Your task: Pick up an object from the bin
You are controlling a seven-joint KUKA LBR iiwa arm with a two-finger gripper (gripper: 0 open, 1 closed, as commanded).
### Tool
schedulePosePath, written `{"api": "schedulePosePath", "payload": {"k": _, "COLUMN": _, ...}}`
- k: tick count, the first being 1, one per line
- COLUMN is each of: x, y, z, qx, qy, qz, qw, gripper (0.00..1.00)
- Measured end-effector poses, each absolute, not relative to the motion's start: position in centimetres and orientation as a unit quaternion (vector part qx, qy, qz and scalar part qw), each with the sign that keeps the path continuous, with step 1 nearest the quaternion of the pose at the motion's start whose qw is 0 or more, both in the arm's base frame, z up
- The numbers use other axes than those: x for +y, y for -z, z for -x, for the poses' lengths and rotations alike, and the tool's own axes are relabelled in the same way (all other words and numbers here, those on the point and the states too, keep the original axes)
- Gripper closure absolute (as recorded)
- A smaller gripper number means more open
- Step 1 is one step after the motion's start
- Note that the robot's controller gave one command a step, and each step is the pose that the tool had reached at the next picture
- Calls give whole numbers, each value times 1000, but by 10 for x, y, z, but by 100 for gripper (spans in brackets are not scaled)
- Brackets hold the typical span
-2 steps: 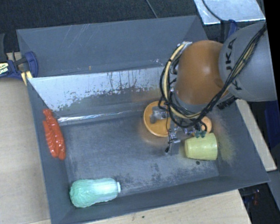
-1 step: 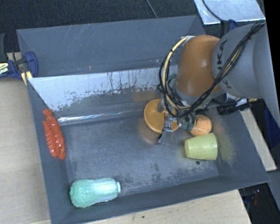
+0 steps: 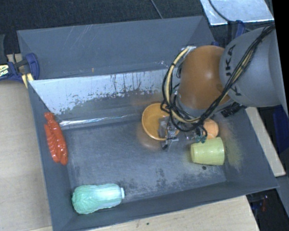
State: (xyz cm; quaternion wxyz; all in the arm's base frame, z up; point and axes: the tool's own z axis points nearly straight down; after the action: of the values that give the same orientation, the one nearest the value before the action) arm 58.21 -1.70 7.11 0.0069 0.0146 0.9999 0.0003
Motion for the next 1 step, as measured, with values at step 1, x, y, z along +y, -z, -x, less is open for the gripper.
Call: {"api": "schedulePosePath", "payload": {"k": 1, "x": -17, "y": -71, "z": -582, "qx": 1000, "qy": 0, "qz": -15, "qw": 7, "gripper": 100}}
